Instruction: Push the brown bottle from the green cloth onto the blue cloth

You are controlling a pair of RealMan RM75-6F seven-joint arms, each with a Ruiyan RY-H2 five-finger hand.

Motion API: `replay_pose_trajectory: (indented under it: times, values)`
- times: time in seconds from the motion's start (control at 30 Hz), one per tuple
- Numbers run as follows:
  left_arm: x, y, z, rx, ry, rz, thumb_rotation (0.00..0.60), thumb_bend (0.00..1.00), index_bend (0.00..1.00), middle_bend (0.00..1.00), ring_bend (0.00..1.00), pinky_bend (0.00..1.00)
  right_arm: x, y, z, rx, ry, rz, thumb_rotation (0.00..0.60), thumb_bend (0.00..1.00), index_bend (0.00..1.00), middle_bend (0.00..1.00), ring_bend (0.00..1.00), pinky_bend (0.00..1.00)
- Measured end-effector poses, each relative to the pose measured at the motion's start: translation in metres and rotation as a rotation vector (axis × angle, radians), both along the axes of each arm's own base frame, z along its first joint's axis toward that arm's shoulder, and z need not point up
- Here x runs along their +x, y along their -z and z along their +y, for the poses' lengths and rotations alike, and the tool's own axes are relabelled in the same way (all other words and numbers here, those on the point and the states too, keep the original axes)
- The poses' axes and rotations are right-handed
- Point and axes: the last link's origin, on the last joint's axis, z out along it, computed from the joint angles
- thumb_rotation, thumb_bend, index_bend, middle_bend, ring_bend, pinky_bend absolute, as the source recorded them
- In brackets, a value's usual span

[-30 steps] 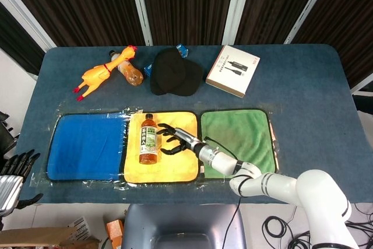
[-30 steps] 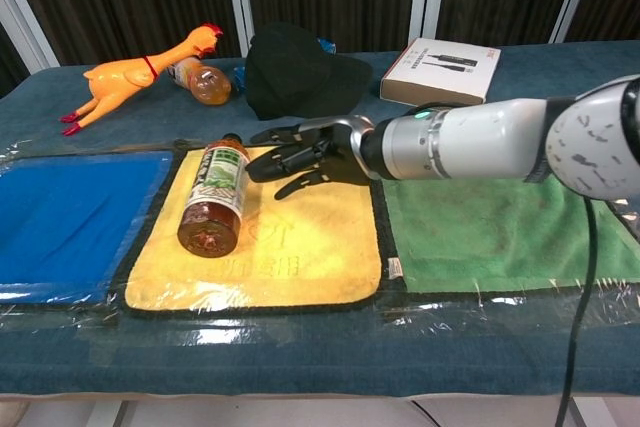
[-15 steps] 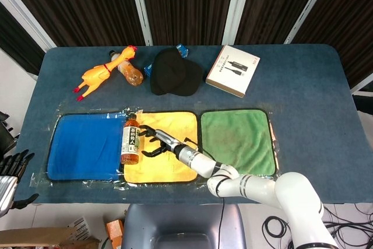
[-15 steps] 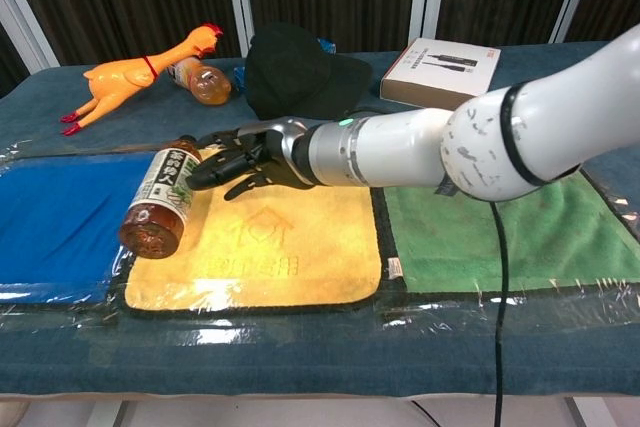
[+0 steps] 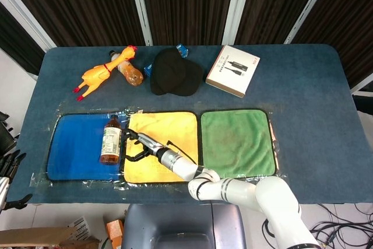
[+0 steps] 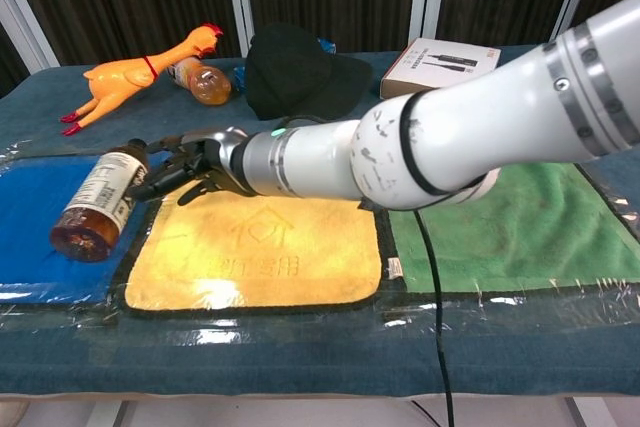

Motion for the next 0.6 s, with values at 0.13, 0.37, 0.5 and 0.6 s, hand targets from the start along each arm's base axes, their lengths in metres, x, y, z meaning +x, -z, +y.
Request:
replay_pose_trajectory:
  times: [0.13,0.37,0.5,0.6]
  values:
    - [-0.001,-0.002,0.0,0.005,-0.003,-0.001,0.6,0.03,0.0,0.0,0.0,0.08,0.009,0.007,0.004,-0.001,-0.006,0.003,0.6,0.32,0.0,0.12,0.08,0.15]
    - [-0.002,-0.004,0.0,0.009,-0.008,-0.005,0.6,0.03,0.0,0.0,0.0,0.08,0.019,0.011,0.005,-0.01,-0.008,0.003,0.6,0.32,0.0,0.12,0.08,0.15]
    - [-0.002,-0.005,0.0,0.011,-0.006,-0.008,0.6,0.03,0.0,0.0,0.0,0.08,0.02,0.009,0.004,-0.016,-0.011,0.001,0.6,0.32,0.0,0.12,0.08,0.14]
    - [-0.001,-0.005,-0.001,0.014,0.0,-0.017,0.6,0.03,0.0,0.0,0.0,0.08,0.018,0.003,0.004,-0.028,-0.023,-0.001,0.6,0.32,0.0,0.11,0.08,0.13]
